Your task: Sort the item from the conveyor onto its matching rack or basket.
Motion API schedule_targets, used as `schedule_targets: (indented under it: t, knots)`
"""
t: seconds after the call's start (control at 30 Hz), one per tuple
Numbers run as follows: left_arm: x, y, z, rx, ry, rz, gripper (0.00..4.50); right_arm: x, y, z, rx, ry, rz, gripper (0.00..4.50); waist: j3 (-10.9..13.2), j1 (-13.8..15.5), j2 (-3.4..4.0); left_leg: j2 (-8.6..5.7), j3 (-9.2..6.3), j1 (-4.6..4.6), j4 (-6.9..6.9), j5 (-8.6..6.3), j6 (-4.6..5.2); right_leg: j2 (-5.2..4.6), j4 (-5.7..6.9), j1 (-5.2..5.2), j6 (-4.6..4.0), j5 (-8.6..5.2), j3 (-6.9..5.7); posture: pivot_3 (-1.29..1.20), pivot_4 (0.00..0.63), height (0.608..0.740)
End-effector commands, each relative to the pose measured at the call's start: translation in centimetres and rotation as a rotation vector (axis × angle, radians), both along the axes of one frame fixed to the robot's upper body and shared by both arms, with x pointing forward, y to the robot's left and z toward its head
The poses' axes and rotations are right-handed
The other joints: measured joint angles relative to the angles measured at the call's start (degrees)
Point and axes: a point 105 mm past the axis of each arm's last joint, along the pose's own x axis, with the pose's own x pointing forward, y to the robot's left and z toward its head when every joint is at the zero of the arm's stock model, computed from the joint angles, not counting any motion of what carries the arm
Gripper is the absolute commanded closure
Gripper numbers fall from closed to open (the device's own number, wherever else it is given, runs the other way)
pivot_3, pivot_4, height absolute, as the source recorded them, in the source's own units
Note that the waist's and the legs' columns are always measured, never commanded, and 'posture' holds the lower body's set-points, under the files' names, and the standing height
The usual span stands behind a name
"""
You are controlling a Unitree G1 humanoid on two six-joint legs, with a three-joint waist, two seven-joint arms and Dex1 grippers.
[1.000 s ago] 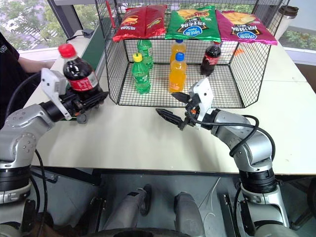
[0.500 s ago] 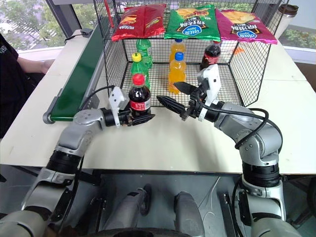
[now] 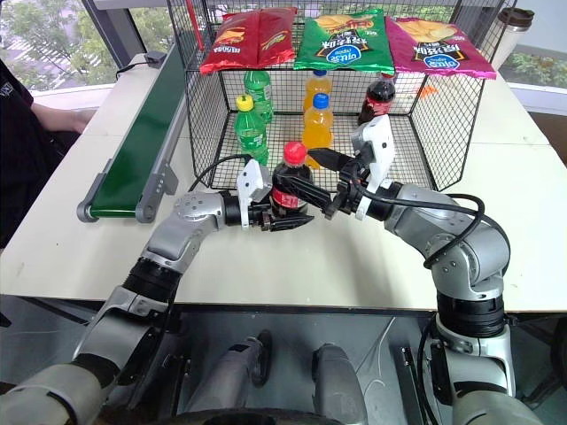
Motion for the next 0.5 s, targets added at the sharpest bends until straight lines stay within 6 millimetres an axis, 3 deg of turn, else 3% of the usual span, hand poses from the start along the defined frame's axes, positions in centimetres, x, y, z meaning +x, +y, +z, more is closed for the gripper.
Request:
schedule_targets:
  t: [0.03,0.17,0.3,0.4,0.5]
  knots:
    - [-0.8,-0.9,1.9,-0.035,-0.078,-0.050,1.52,-0.6,0.5,2.0,0.017,-0.086,0.024,0.00,0.0,0.0,0.00,0.00,0.00,0.00,0.01,0.00,0.00,0.00,0.01,0.00,0.00,0.00,0.00,0.00,0.150,0.738]
    - [-1.1,-1.1,2.0,-0.039,-0.081,-0.060,1.52,-0.5,0.6,2.2,0.023,-0.093,0.024,0.00,0.0,0.0,0.00,0.00,0.00,0.00,0.02,0.00,0.00,0.00,0.01,0.00,0.00,0.00,0.00,0.00,0.150,0.738]
    - [-0.9,-1.4,2.5,-0.068,-0.099,-0.041,1.52,0.0,0.5,2.1,0.016,-0.104,0.006,1.64,0.0,0.0,0.00,0.00,0.00,0.00,0.03,0.00,0.00,0.00,0.01,0.01,0.01,0.00,-0.01,0.00,0.150,0.738]
    - [-0.8,-1.6,3.0,-0.086,-0.104,-0.028,1.52,0.0,0.5,2.0,0.011,-0.105,0.007,3.21,0.0,0.0,0.00,0.00,0.00,0.00,0.04,0.00,0.00,0.00,0.03,0.01,0.01,0.01,-0.01,0.00,0.150,0.738]
    - [-0.5,-1.7,2.9,-0.089,-0.079,-0.002,1.52,0.0,0.5,1.8,0.002,-0.104,0.009,3.34,0.0,0.0,0.00,-0.01,0.00,0.00,0.04,0.00,0.00,0.01,0.03,0.01,0.02,0.01,-0.02,0.00,0.150,0.738]
